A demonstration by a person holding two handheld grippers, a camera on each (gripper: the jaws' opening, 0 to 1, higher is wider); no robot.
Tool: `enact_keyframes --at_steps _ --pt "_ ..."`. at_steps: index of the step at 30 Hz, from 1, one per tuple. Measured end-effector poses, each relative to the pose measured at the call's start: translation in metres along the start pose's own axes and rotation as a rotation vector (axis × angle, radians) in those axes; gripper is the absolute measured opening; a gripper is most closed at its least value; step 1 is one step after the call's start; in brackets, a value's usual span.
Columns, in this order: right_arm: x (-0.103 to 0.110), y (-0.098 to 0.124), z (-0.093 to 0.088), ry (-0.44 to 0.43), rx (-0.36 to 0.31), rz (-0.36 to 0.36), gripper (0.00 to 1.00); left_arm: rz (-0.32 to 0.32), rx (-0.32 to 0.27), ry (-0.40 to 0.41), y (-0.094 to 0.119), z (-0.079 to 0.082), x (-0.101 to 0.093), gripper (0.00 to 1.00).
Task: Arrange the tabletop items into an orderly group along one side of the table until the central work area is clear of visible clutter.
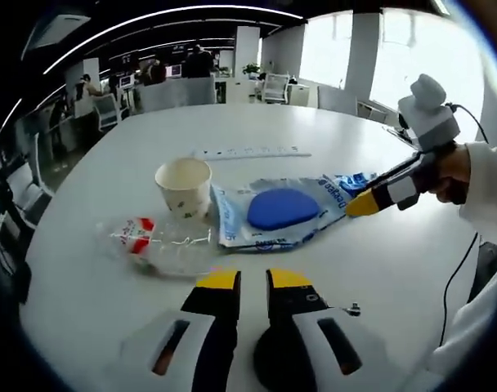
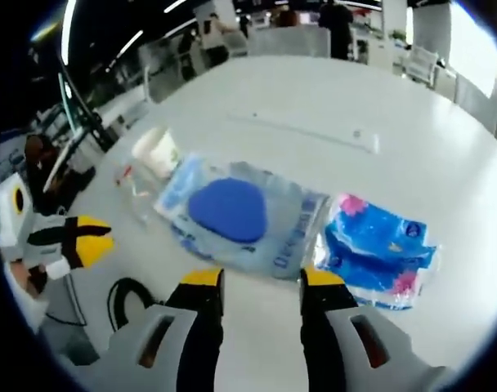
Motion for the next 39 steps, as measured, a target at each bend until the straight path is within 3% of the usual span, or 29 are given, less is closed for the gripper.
enact_keyframes --at_steps 4,7,14,20,26,31,39 --pt "0.003 0.008 0.0 0.021 -0.011 0.007 0.34 -0.003 0.002 0.011 0.004 -0.004 -0.001 0.1" --pt "0.005 0.02 0.0 -0.005 -0.069 0.033 0.34 -0.007 -0.006 0.027 0.007 -0.004 0.0 0.12" --pt "0.0 0.043 -0.013 -0.034 -0.145 0.057 0.34 -0.057 -0.052 0.085 0.009 0.002 -0.003 0.3" --pt "-0.003 0.063 -0.026 -0.06 -0.22 0.084 0.39 -0.064 -0.091 0.098 0.018 0.008 -0.007 0.48" --pt "-0.002 0.081 -0.038 -0.09 -0.293 0.133 0.46 -0.063 -0.088 0.115 0.026 0.006 -0.009 0.6" --pt "-0.002 0.094 -0.049 -0.121 -0.331 0.162 0.5 -0.067 -0.095 0.122 0.034 0.005 -0.011 0.65" --pt "-0.003 0.11 -0.074 -0.15 -0.332 0.17 0.5 -0.063 -0.086 0.121 0.044 -0.003 -0.014 0.65"
Point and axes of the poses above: the point that each gripper's makers call its tool centre point, and the gripper's own axes: y roughly backward along the fingers, x roughly to its left, z roughly out of its top, the point moved 7 cm from there along y, roughly backward along the fingers, and after that the axes turned 3 degrees about -x, right-handed, at the moved point
